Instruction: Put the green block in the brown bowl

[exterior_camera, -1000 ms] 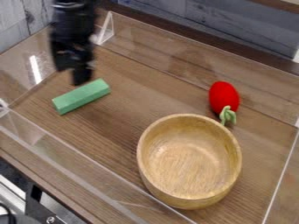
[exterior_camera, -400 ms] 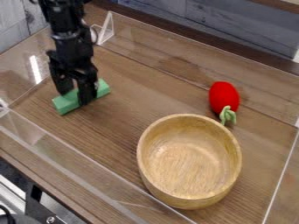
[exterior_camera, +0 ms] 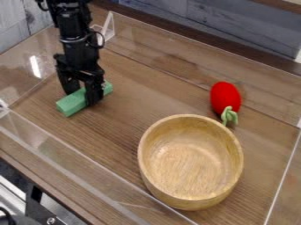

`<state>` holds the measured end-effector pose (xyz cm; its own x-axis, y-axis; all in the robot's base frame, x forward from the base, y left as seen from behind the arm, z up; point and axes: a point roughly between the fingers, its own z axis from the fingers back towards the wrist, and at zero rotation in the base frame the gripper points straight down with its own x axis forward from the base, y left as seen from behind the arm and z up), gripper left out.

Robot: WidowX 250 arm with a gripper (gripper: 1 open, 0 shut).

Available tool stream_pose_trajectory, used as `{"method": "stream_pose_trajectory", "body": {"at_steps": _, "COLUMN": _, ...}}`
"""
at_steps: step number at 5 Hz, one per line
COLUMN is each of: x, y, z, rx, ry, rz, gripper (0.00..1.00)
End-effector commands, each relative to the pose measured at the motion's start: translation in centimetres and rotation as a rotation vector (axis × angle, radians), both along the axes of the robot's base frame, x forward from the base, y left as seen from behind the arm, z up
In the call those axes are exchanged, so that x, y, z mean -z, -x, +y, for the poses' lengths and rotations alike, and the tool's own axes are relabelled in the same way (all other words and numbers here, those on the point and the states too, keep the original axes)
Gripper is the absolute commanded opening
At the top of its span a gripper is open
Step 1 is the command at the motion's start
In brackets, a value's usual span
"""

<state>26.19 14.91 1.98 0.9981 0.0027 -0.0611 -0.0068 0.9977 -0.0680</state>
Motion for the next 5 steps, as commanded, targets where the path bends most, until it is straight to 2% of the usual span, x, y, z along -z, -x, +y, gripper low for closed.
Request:
{"method": "stream_pose_trajectory", "body": {"at_steps": 1, "x": -1.5, "y": -0.7, "z": 1.5, "rx": -0.066, "ry": 0.001, "rz": -0.014, "gripper": 1.00}}
{"method": "stream_pose_trajectory", "body": {"at_steps": 2, "x": -1.9, "y": -0.6, "z": 2.4, "rx": -0.110, "ry": 0.017, "rz": -0.002, "gripper": 1.00}}
{"method": "stream_pose_trajectory", "body": {"at_steps": 4, "x": -1.1, "y": -1.2, "z": 1.5, "rx": 0.015, "ry": 0.021, "rz": 0.027, "gripper": 1.00}}
{"method": "stream_pose_trajectory", "body": {"at_steps": 5, "x": -0.9, "y": -0.2, "z": 2.8, "rx": 0.016, "ry": 0.028, "rz": 0.040, "gripper": 1.00}}
